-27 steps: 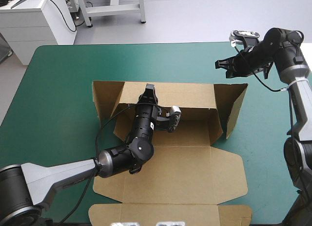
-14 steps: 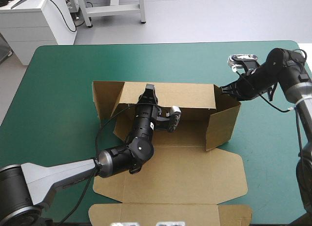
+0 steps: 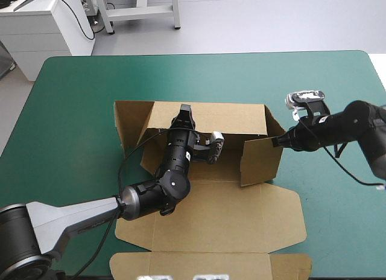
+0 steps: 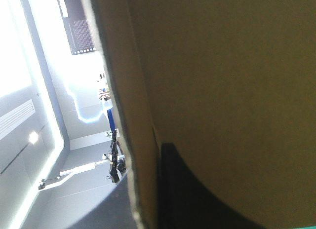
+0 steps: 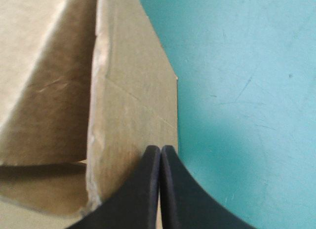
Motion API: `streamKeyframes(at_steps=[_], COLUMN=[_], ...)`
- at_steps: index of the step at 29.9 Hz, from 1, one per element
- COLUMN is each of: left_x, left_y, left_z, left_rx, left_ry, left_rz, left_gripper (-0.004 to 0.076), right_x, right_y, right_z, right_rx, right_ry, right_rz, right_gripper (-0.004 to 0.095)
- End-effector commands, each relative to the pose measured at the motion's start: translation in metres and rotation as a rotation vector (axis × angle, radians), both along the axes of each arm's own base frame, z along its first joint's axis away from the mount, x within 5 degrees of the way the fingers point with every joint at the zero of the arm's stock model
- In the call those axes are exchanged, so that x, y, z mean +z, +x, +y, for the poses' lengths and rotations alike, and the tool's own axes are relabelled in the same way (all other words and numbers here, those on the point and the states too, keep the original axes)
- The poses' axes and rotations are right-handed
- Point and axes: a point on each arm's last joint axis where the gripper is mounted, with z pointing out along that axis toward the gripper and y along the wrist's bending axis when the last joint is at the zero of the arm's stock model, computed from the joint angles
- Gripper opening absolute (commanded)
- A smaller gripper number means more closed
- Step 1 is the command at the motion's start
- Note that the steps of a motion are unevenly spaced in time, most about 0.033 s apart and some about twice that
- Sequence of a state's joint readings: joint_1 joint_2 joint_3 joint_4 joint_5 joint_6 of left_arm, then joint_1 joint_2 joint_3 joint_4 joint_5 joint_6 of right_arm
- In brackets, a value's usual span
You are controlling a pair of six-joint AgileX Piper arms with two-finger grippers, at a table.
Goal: Fold the box
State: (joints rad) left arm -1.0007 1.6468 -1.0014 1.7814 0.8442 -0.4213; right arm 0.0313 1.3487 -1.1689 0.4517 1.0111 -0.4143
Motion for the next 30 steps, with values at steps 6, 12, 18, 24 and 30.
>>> streamKeyframes(at_steps=[6, 12, 18, 24, 30], left_x=[0.012, 0.012, 0.012, 0.012, 0.012], left_y=[-0.001, -0.001, -0.001, -0.001, -0.001], left_z=[0.006, 0.006, 0.006, 0.006, 0.006], left_rx=[0.031, 0.031, 0.031, 0.031, 0.031], left_ry=[-0.009, -0.009, -0.009, -0.009, -0.009], left_rz=[-0.045, -0.045, -0.045, -0.045, -0.045], left_gripper=[-0.0008, -0.0008, -0.0008, -0.0008, -0.0008], right_x=[-0.006, -0.008, -0.012, -0.014, -0.022], right_y=[-0.033, -0.036, -0.043, -0.044, -0.038], right_z=[0.001, 0.003, 0.007, 0.009, 0.01], right_rx=[0.006, 0.086, 0.231, 0.276, 0.265], right_ry=[0.054, 0.033, -0.002, -0.009, 0.016], right_rz=[-0.323, -0.345, -0.315, -0.313, -0.287], right_gripper=[-0.0019, 0.0083, 0.0379, 0.0478, 0.0479])
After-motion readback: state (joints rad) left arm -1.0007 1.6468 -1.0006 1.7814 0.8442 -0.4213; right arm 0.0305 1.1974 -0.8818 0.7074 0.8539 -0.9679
